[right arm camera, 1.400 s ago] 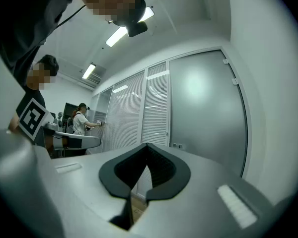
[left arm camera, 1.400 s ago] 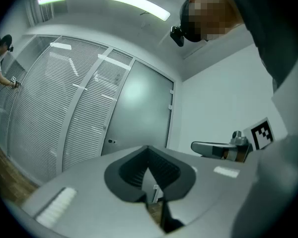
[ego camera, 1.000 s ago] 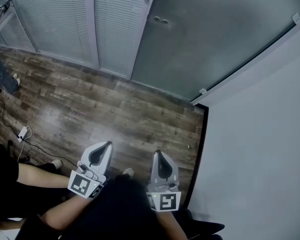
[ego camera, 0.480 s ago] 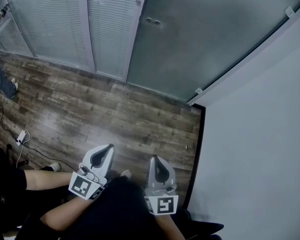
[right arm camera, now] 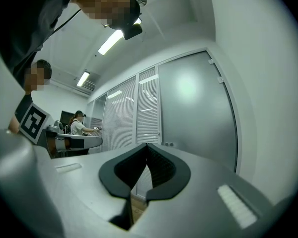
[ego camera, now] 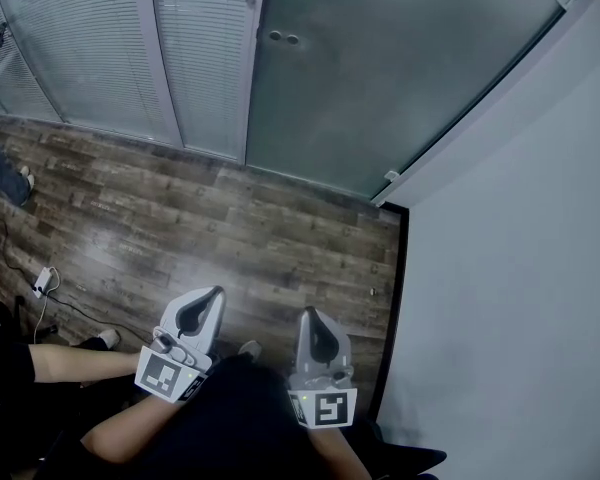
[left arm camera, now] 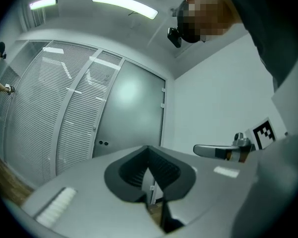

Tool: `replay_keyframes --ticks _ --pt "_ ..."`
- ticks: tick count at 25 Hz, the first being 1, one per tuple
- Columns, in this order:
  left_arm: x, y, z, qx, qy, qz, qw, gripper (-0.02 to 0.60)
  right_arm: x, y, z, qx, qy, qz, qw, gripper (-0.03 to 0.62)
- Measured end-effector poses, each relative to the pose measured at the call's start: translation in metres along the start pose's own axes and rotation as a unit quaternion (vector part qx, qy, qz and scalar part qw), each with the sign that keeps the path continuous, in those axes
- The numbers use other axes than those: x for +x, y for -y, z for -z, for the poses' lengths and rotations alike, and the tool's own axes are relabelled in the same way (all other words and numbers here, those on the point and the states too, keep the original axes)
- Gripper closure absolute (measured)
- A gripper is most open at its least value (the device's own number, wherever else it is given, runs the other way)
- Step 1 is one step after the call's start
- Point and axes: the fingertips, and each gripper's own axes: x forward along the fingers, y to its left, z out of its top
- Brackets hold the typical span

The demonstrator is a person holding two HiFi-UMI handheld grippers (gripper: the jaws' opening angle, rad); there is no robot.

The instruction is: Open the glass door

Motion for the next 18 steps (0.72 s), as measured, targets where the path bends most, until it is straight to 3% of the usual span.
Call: replay_keyframes --ticks 7,18 --pt "0.01 -0.002 -0.002 0.002 0.001 0.0 1.0 0.581 0.005 0.01 0.004 0.002 -0.002 -0.001 1.0 0.592" --pt "0.065 -0.061 0.007 -0.012 -0.004 0.013 0.9998 0.581 0.078 0.023 0.017 0.001 -0.028 0.014 1.0 0.592"
